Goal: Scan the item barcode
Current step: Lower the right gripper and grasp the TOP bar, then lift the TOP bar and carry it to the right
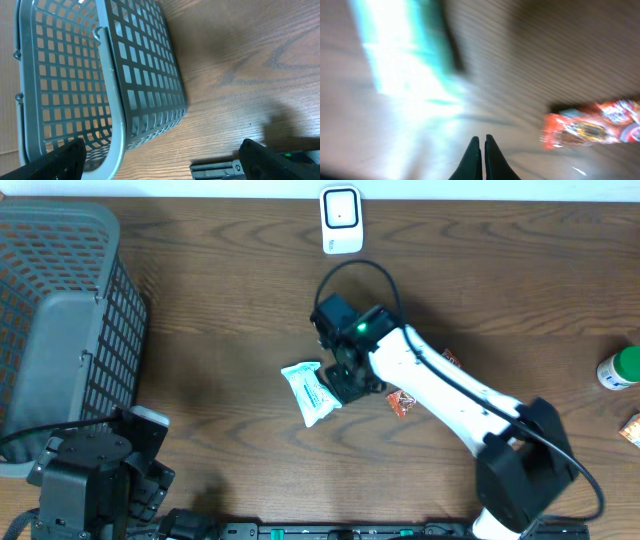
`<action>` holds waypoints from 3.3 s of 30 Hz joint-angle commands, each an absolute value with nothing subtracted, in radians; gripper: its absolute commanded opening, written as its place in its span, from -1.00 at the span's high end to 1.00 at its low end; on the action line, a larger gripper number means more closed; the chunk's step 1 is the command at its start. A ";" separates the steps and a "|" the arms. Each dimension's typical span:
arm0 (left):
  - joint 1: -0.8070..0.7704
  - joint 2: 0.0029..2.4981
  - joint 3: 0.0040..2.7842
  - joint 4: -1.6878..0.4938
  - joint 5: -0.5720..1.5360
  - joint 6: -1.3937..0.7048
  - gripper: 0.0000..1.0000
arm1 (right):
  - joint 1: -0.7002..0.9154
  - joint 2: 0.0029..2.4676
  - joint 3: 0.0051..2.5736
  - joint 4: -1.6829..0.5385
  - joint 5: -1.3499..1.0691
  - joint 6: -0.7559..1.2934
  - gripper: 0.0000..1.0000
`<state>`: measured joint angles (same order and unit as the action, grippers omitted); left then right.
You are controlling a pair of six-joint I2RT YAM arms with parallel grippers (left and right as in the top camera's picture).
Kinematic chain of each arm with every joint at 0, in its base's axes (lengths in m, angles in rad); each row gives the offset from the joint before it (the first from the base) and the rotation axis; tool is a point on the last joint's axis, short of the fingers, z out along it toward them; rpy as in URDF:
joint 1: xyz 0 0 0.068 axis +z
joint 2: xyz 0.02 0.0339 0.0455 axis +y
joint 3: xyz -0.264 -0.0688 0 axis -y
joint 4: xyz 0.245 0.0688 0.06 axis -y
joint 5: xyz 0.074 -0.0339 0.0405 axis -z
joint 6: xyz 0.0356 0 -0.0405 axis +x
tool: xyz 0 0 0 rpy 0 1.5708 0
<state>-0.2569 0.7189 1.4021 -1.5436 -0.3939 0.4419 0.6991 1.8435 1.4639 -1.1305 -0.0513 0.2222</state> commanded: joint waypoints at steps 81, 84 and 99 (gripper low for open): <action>-0.253 0.719 1.408 -1.544 -0.392 0.433 -0.96 | -0.109 2.353 1.514 -1.187 -0.268 -0.493 -0.12; -0.253 0.719 1.408 -1.544 -0.392 0.432 -0.96 | -0.109 2.359 1.477 -1.143 -0.260 -0.475 0.11; -0.253 0.719 1.408 -1.544 -0.392 0.433 -0.96 | -0.107 2.276 1.504 -1.173 -0.427 -0.385 0.97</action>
